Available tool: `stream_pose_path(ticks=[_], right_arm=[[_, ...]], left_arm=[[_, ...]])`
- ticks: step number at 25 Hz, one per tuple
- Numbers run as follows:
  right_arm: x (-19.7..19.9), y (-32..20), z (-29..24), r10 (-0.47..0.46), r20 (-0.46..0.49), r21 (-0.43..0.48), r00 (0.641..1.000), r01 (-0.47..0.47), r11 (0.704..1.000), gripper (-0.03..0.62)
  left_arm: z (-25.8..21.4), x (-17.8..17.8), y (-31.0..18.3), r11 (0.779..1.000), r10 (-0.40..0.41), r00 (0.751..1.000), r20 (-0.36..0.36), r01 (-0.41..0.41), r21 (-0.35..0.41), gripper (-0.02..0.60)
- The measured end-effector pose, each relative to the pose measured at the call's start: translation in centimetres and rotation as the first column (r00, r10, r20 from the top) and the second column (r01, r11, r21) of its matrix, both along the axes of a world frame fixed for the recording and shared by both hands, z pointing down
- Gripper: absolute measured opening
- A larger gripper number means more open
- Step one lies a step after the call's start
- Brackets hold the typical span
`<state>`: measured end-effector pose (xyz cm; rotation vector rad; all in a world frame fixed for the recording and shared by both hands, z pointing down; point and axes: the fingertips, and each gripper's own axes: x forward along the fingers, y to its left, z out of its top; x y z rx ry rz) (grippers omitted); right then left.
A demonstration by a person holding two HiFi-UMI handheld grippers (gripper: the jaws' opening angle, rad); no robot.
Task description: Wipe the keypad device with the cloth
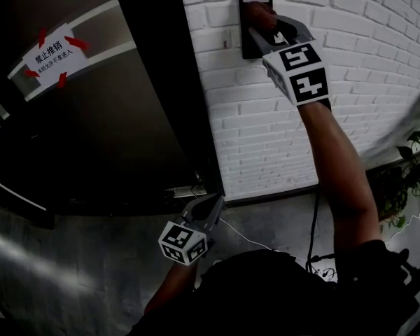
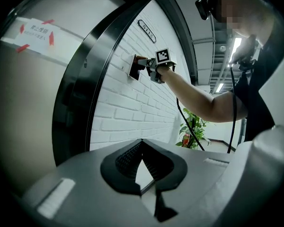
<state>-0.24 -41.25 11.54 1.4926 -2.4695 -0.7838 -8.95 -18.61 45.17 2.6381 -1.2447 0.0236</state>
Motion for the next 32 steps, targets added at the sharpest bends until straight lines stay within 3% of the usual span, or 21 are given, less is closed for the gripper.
stream_pose_path(ticks=[32], right_arm=[[0.0, 0.0, 8.5, 0.008, -0.027, -0.091, 1.000, -0.011, 0.996, 0.140]], left_arm=[[0.1, 0.3, 0.4, 1.000, 0.010, 1.000, 0.018, -0.010, -0.011, 0.017]])
